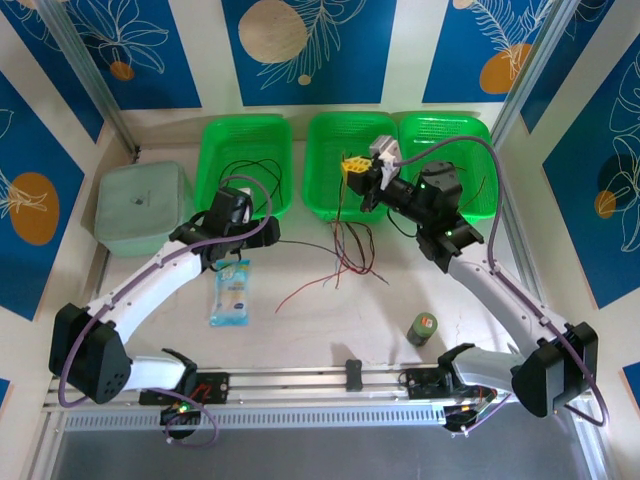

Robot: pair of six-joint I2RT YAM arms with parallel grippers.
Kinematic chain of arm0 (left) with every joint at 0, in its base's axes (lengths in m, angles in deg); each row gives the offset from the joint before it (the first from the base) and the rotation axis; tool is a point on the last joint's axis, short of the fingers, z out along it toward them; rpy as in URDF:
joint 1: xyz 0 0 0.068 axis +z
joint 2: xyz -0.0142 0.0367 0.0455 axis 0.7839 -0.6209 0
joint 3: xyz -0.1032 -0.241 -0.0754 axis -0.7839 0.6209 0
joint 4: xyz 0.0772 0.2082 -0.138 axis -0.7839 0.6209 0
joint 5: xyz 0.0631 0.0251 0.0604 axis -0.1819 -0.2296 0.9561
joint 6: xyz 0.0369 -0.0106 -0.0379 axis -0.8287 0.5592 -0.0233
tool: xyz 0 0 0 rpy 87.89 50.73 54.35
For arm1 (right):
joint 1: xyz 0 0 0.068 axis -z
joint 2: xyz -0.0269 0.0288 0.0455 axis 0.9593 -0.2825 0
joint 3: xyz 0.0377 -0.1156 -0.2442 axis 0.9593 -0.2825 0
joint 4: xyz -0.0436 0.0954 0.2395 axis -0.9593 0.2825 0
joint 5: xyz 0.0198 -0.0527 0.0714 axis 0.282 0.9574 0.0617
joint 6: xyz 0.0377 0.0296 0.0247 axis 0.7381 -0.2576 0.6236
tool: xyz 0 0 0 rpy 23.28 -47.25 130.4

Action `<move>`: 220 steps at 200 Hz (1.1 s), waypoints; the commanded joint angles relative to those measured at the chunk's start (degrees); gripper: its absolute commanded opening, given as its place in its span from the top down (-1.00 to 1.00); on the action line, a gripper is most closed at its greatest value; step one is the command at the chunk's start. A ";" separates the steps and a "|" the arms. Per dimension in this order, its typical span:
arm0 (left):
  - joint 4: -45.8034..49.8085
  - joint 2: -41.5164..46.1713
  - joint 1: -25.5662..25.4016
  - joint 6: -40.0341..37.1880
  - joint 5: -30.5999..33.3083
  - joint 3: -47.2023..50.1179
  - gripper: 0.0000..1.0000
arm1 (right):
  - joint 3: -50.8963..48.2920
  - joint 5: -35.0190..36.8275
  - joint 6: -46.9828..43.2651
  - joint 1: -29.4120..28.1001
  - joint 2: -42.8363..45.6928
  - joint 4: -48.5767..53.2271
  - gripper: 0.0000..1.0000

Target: Untangle the cables

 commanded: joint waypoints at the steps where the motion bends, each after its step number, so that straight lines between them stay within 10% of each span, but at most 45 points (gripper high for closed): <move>1: 0.01 0.06 -0.25 0.35 -1.99 -3.51 -0.67 | 2.91 3.42 -0.54 0.18 -0.33 -3.28 1.00; 119: 0.33 0.87 -0.25 1.04 -4.11 -4.22 -0.71 | 1.27 9.64 2.94 -5.21 -16.41 -18.70 1.00; 220: -1.63 -0.91 -0.24 1.38 -5.97 -2.88 -0.72 | 8.02 12.80 -0.25 -6.59 -8.85 -21.12 1.00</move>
